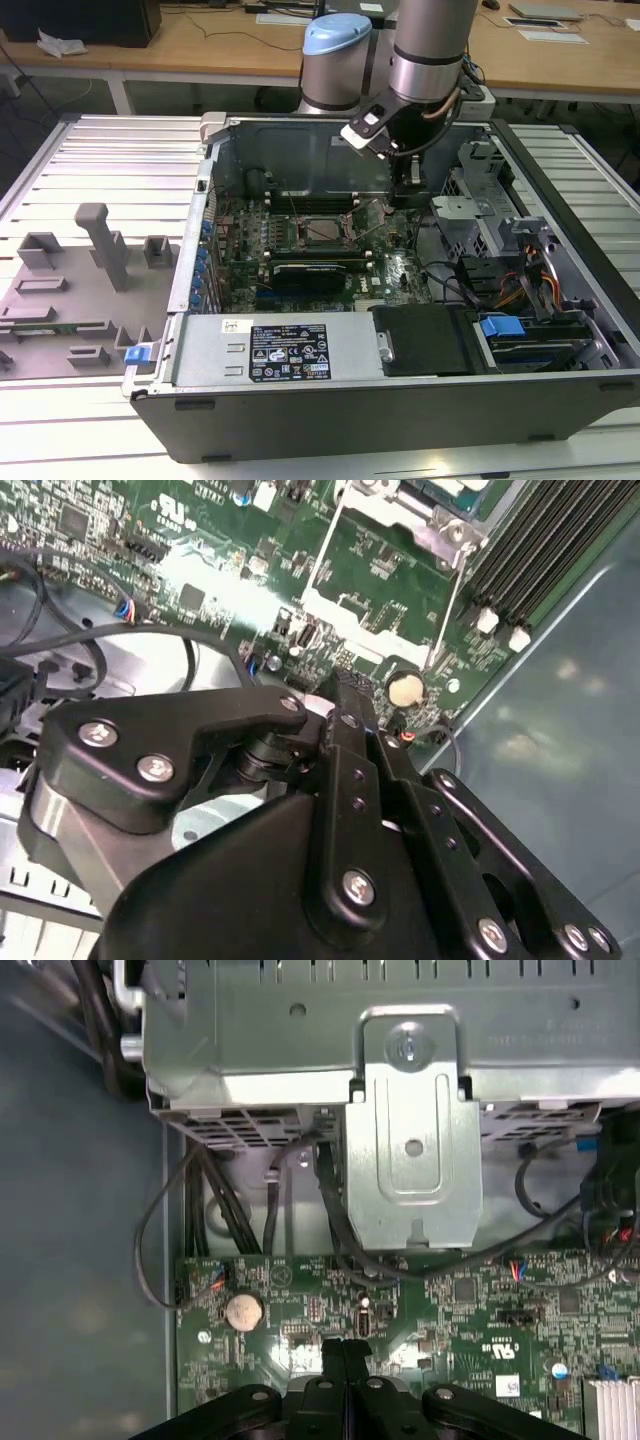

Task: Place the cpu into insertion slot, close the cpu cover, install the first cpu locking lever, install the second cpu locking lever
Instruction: 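Close the cpu cover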

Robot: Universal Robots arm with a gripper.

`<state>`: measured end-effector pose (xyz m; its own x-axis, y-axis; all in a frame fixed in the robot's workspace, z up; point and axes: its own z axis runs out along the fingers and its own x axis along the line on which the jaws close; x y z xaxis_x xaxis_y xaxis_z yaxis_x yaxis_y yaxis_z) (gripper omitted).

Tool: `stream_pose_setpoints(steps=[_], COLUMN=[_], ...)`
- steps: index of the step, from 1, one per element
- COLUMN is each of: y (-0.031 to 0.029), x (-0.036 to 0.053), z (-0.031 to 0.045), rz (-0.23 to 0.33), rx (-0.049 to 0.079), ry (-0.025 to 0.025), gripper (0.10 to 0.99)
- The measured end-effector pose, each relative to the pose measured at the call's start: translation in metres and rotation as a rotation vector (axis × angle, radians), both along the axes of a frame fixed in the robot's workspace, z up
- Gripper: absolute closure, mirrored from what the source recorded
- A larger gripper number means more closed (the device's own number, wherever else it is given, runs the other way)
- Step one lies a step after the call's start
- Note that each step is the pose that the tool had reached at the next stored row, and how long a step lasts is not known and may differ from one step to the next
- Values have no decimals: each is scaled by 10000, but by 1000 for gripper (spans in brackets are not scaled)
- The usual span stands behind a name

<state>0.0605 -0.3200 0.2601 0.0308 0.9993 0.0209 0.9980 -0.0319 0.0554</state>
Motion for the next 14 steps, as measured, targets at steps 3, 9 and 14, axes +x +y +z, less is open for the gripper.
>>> stream_pose_setpoints(steps=[3,9,14], y=[-1,-1,-1], x=[1,1,1], z=[-3,-62,-125], rz=[0,0,1], rx=[0,-1,-2], ry=[0,0,0], gripper=[980,980,980])
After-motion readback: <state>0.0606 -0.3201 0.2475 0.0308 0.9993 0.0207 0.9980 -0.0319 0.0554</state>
